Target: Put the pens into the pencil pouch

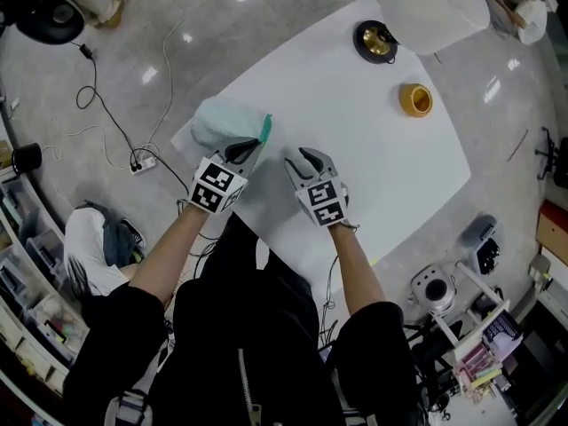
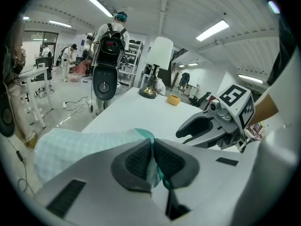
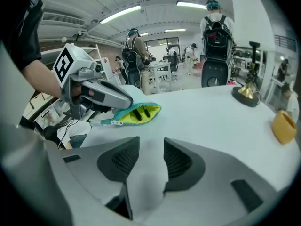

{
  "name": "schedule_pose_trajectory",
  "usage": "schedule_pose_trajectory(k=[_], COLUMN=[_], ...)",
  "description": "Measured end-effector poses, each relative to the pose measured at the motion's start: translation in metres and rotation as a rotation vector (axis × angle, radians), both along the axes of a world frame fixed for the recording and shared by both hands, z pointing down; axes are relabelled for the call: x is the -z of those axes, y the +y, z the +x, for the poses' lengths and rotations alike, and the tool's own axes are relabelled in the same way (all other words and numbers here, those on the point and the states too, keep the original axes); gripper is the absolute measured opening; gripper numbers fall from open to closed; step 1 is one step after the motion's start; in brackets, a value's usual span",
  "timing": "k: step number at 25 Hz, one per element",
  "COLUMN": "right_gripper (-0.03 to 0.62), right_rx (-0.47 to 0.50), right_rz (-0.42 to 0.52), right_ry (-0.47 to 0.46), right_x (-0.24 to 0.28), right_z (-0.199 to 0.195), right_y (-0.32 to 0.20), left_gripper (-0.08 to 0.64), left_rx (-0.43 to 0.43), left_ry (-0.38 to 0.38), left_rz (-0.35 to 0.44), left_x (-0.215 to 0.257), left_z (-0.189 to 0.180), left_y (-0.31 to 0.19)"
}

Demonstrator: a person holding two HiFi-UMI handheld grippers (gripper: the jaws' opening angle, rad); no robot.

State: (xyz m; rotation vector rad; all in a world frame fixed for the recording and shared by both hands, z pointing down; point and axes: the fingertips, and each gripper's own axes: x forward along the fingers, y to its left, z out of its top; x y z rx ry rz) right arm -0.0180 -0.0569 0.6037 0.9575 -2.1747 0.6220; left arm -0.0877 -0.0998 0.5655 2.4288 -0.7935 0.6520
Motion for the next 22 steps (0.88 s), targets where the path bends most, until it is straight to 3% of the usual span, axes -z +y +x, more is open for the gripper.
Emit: schedule_pose_trajectory(k=[11, 17, 22], right_gripper=[0.138, 0.011, 0.009], right_rx=[-0.062, -0.198, -0.235], right_rz=[-0.085, -0.116, -0.018], right_ry=[0.048, 0.053, 0.012], right_x=[-0.025, -0.038, 0.001], right_z=[0.024, 0.044, 0.045], right_y=[0.035, 0.038, 0.03], left_gripper=[0.04, 0.041, 0.04], left_rx=[-0.005, 0.032, 0.088], left_ry=[-0.182, -0.2, -0.184], left_rz=[0.009, 0.044, 0.129], left_x=[-0.035, -0.028, 0.006], left_z=[0.002, -0.001, -0.01], left_y=[0.007, 0.01, 0.017])
